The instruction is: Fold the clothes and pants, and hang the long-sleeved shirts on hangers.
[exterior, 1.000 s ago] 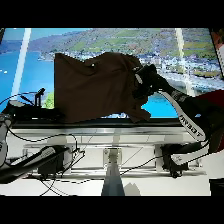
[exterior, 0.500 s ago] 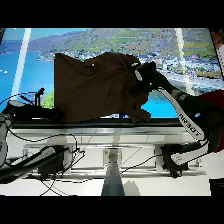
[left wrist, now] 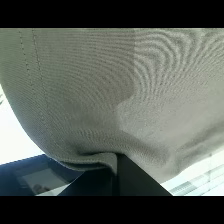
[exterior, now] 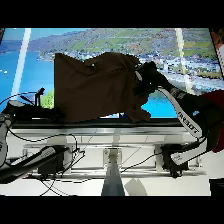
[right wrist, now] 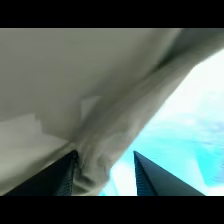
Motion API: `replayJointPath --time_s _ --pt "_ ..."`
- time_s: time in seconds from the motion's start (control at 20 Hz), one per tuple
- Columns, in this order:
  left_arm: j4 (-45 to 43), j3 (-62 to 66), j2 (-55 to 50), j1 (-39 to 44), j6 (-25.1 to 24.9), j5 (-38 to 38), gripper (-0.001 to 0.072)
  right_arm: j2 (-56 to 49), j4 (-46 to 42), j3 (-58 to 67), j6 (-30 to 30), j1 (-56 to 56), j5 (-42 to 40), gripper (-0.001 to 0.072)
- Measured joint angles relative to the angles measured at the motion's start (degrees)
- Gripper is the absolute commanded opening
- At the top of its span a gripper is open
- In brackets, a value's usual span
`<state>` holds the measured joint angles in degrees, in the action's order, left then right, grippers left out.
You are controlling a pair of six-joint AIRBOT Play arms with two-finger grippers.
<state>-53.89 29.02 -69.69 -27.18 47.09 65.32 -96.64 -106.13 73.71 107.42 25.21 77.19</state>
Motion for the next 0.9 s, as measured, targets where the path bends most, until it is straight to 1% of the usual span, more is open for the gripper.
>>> replayJointPath --time_s 0.1,0.15,0.3,0.45,0.55,0.7,0.9 --pt "0.0 0.0 0.0 0.0 0.0 0.0 0.0012 0.0 -0.7 0.0 0.0 -1.1 1.8 0.0089" --pt "0.0 0.0 0.0 0.0 0.0 0.0 0.0011 0.0 -1.0 0.0 0.0 -1.7 2.7 0.0013" --pt "0.0 0.0 0.0 0.0 0.0 -0.2 0.0011 0.1 -1.4 0.0 0.0 -3.1 4.2 0.0012" --pt "0.0 0.0 0.0 0.0 0.0 -0.2 0.0011 1.5 -1.3 0.0 -1.5 -3.8 3.0 0.0012" --pt "0.7 0.2 0.3 0.0 0.0 0.0 0.0011 4.2 -1.4 0.2 -3.2 -3.9 0.3 0.0011" --pt "2.2 2.9 1.9 0.0 0.0 1.2 0.0011 11.0 -1.2 0.3 -5.2 -4.3 -6.6 0.0011" --pt "3.7 13.6 6.6 -0.1 1.8 3.5 0.0011 23.8 -0.7 0.4 -6.4 -6.8 -15.6 0.0011"
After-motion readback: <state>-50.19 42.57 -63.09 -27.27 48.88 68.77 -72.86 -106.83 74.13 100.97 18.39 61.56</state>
